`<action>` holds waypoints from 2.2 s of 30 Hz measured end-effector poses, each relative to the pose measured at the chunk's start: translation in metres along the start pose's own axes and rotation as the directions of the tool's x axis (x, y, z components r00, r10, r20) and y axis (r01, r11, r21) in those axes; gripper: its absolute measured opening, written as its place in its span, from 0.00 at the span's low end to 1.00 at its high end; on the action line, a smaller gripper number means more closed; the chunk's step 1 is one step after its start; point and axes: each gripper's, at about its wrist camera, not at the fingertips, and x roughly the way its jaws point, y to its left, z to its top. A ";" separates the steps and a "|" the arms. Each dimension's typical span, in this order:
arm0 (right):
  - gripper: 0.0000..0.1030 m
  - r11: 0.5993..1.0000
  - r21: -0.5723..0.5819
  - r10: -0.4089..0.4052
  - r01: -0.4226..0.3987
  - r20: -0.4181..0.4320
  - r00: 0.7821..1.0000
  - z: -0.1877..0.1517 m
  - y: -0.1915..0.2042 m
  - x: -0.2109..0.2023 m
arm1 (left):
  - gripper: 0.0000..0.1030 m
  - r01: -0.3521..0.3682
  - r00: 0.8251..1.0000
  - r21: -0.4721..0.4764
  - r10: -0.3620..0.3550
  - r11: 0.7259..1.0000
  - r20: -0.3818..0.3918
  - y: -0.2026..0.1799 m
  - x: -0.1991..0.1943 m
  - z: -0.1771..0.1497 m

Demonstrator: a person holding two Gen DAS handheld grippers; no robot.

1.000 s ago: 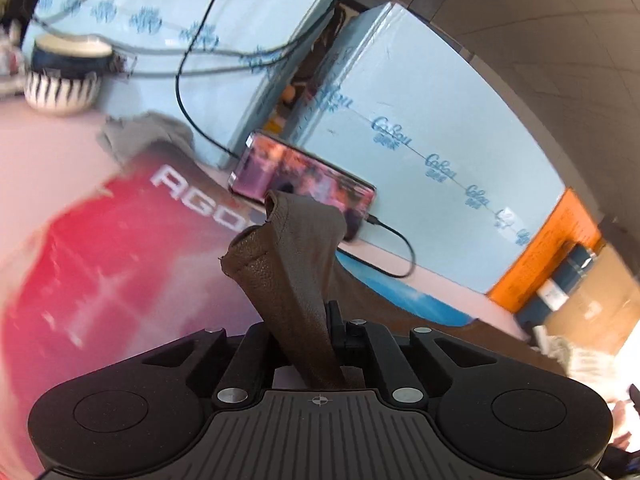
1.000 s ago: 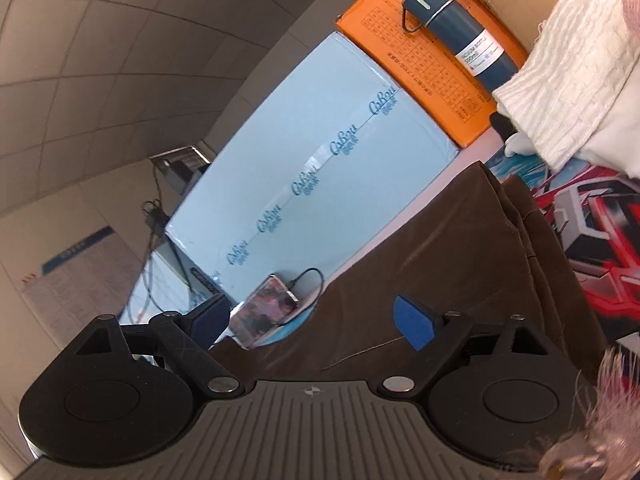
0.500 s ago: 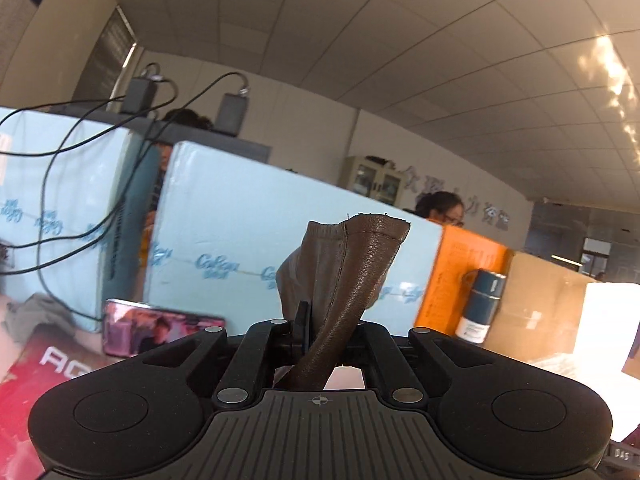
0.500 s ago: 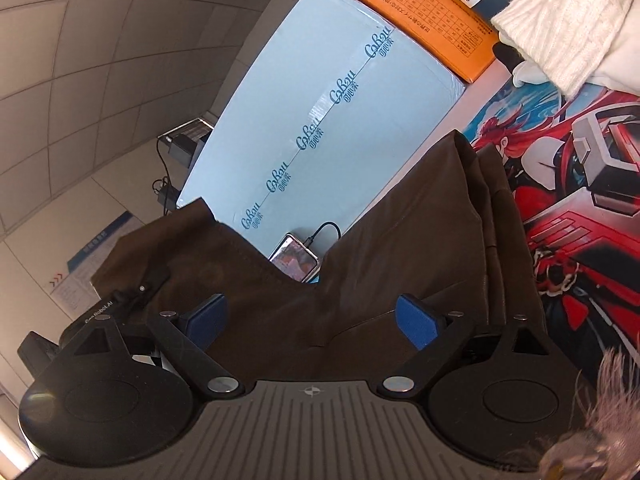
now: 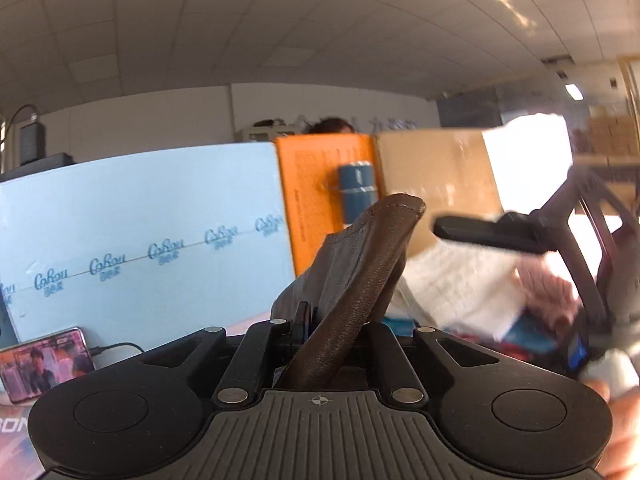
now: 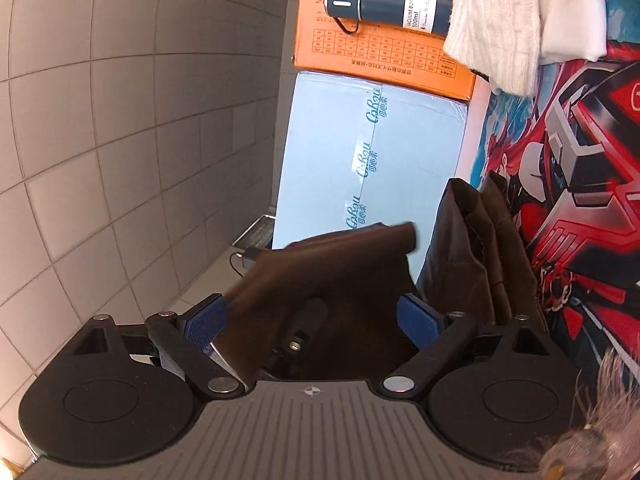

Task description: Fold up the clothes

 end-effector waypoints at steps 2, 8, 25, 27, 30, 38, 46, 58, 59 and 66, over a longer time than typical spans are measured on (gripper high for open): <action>0.91 0.999 -0.008 -0.042 0.042 0.019 0.999 0.002 0.002 0.000 | 0.13 0.038 0.998 0.098 -0.033 0.994 -0.047 -0.017 0.002 -0.011; 0.91 0.981 -0.081 -0.175 0.178 0.045 0.984 0.000 0.007 0.002 | 0.76 0.181 0.975 0.129 -0.161 0.975 -0.154 -0.015 -0.008 -0.024; 0.14 0.829 -0.388 -0.402 0.403 0.088 0.911 -0.026 0.023 0.027 | 0.94 0.168 0.933 -0.570 -0.317 0.804 -0.172 0.164 -0.007 -0.070; 0.11 0.813 -0.433 -0.395 0.389 0.080 0.915 -0.031 0.028 0.030 | 0.94 0.183 0.927 -0.581 -0.335 0.793 -0.165 0.164 -0.009 -0.072; 0.10 0.787 -0.498 -0.385 0.366 0.067 0.920 -0.038 0.036 0.034 | 0.94 0.201 0.919 -0.574 -0.355 0.794 -0.169 0.161 -0.010 -0.072; 0.26 0.421 -0.754 -0.620 0.504 0.167 0.767 -0.073 0.060 0.049 | 0.94 0.160 0.910 -0.441 -0.305 0.883 -0.282 0.138 -0.011 -0.069; 0.75 0.555 -0.529 -0.672 0.642 0.171 0.721 -0.059 0.075 0.001 | 0.95 0.161 0.896 -0.496 -0.337 0.854 -0.290 0.145 -0.010 -0.075; 0.86 0.764 -0.189 -0.641 0.617 -0.110 0.760 -0.067 0.061 -0.001 | 0.94 0.220 0.876 -0.480 -0.389 0.849 -0.286 0.130 -0.014 -0.072; 0.87 0.758 -0.206 -0.645 0.619 -0.092 0.759 -0.069 0.061 0.004 | 0.94 0.237 0.871 -0.487 -0.406 0.840 -0.278 0.129 -0.015 -0.072; 0.85 0.694 -0.275 -0.667 0.665 0.102 0.738 -0.083 0.055 0.037 | 0.94 0.325 0.831 -0.509 -0.498 0.797 -0.248 0.119 -0.016 -0.073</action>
